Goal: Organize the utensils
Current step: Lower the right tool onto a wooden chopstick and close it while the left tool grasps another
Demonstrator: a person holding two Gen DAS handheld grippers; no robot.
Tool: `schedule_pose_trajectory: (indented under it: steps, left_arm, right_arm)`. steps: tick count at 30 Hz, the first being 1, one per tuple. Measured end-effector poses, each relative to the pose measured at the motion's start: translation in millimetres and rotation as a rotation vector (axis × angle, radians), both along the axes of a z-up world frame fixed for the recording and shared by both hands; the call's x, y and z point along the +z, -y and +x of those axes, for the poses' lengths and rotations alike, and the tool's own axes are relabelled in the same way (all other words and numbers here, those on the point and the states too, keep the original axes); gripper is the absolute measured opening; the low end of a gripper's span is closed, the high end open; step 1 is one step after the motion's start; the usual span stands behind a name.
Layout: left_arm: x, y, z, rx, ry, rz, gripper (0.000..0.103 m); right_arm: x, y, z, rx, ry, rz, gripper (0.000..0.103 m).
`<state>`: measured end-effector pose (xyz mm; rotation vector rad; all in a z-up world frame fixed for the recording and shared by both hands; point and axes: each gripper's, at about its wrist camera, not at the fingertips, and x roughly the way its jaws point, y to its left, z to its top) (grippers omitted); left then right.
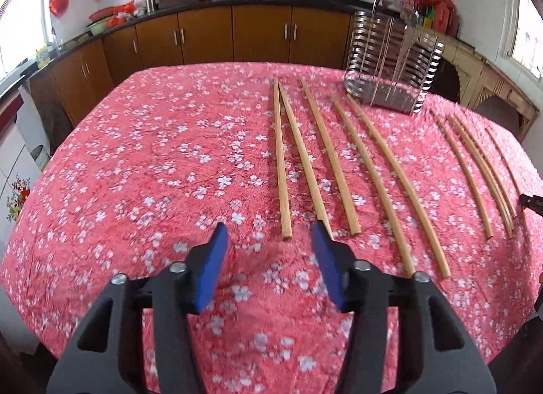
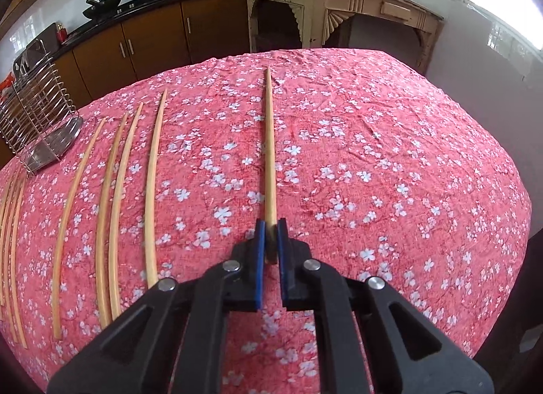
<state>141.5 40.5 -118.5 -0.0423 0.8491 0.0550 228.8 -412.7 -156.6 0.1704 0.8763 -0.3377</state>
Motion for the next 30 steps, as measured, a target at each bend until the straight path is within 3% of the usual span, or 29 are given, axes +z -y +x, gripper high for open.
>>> schedule_pose_trajectory:
  steps: [8, 12, 15, 20, 30]
  left_arm:
    - [-8.4, 6.3, 29.1, -0.025, -0.061, 0.045, 0.044]
    - [-5.8, 9.3, 36.2, -0.033, -0.067, 0.050, 0.018]
    - [-6.1, 7.2, 41.6, -0.040, -0.065, 0.071, 0.008]
    - [-6.5, -0.5, 54.9, -0.061, -0.073, 0.117, 0.008]
    - [-5.4, -11.1, 65.4, -0.096, -0.077, 0.120, 0.008]
  right_arm:
    - [0.1, -1.1, -1.1, 0.002, 0.010, -0.009, 0.008]
    - [-0.7, -2.2, -0.3, 0.003, 0.019, -0.020, 0.008]
    - [-1.1, -2.0, -0.6, 0.002, 0.022, -0.014, 0.009]
    - [-0.5, -1.1, 6.5, 0.007, 0.018, -0.025, 0.008]
    - [-0.7, 2.3, 15.4, 0.002, 0.022, -0.019, 0.009]
